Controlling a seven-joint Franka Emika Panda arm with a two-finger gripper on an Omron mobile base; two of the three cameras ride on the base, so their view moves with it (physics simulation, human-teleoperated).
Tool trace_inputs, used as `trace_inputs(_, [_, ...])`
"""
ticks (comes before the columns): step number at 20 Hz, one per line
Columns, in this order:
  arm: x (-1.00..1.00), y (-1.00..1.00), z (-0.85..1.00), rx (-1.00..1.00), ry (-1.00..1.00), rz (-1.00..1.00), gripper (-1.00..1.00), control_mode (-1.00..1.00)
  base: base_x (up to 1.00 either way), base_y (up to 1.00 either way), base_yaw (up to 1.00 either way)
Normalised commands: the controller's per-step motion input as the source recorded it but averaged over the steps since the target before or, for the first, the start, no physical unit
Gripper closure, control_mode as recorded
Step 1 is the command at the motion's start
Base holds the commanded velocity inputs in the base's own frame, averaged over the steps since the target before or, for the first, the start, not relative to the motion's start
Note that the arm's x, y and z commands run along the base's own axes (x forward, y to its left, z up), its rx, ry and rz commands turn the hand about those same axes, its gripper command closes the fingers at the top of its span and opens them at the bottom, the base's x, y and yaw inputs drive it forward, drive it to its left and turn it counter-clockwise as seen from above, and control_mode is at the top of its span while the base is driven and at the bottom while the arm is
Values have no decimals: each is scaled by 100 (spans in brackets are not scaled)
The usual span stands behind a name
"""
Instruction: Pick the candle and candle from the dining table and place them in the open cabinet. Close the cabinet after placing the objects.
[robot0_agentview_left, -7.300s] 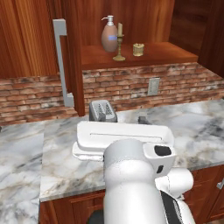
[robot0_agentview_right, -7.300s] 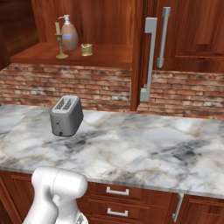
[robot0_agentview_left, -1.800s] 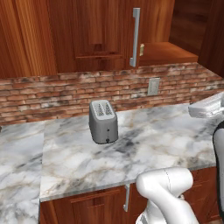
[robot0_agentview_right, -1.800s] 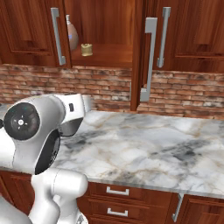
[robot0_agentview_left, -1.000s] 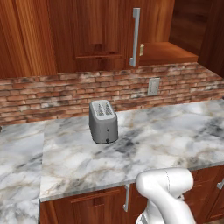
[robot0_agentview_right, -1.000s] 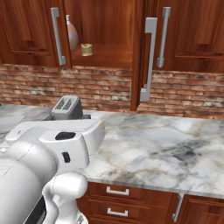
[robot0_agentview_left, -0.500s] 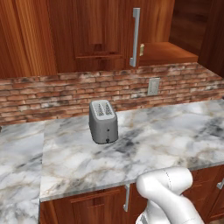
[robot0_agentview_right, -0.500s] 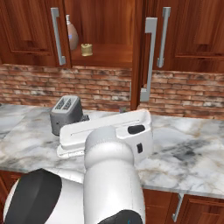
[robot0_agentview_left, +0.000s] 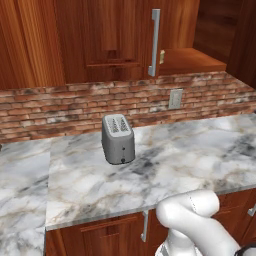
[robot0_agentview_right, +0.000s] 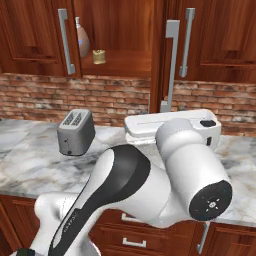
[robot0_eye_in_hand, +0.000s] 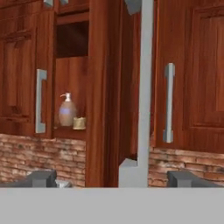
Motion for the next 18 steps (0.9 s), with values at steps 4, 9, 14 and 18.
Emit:
trace_inputs(4, [27, -40, -13, 9, 0, 26, -100, -100, 0, 0, 0])
trace_inputs(9, [22, 1, -7, 0, 19, 39, -100, -100, 0, 0, 0])
trace_inputs(14, [13, 2, 0, 0, 17, 32, -100, -100, 0, 0, 0])
trace_inputs(18, [-10, 21, 0, 1, 8, 10, -100, -100, 0, 0, 0])
